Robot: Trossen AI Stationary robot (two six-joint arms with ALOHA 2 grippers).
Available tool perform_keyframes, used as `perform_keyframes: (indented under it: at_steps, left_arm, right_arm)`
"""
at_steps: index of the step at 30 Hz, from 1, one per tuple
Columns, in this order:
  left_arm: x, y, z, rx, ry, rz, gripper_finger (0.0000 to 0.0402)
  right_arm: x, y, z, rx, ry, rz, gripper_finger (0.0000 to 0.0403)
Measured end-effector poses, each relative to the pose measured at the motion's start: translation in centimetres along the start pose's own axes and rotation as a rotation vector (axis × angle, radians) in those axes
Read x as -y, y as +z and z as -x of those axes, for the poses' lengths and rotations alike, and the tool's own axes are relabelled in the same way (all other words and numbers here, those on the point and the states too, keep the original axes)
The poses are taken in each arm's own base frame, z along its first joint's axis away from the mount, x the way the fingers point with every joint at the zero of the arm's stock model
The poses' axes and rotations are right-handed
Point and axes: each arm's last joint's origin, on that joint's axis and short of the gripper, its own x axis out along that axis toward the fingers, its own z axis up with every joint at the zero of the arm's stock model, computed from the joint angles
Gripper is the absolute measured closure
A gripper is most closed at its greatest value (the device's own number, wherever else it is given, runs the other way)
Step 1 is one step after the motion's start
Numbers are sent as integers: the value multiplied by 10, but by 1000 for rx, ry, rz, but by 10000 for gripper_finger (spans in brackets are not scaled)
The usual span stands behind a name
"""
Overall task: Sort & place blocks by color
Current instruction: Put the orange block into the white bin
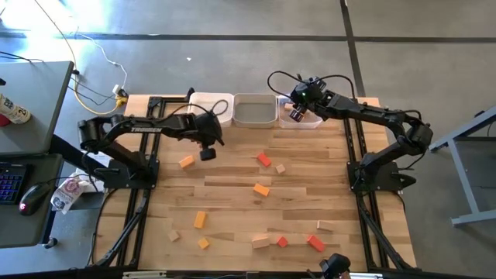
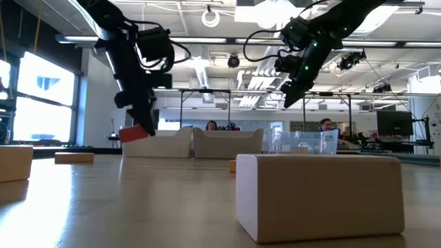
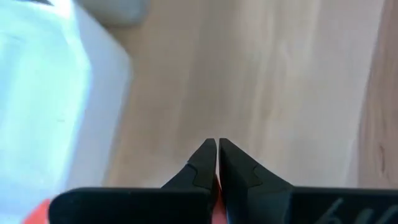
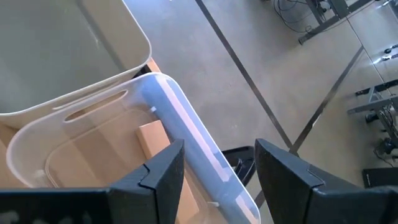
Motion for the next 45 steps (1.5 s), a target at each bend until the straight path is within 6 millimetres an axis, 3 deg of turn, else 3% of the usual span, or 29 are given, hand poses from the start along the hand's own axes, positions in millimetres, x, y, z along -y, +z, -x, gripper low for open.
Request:
perform_keyframes:
  at_steps: [16, 26, 35, 45]
  left_arm:
    - [-44, 19, 25, 350, 146, 124, 401]
    - [-76, 15, 29, 414, 271, 202, 401]
    - [-110, -6, 14, 329, 330, 350, 401]
    - [-122, -16, -5, 290, 277, 390, 401]
  right_arm:
    - [0, 0, 0, -1, -1, 40, 221]
    - [21, -5, -10, 13, 8, -13, 221]
    - [49, -13, -21, 84, 95, -153, 221]
    - [67, -23, -27, 129, 255, -352, 221]
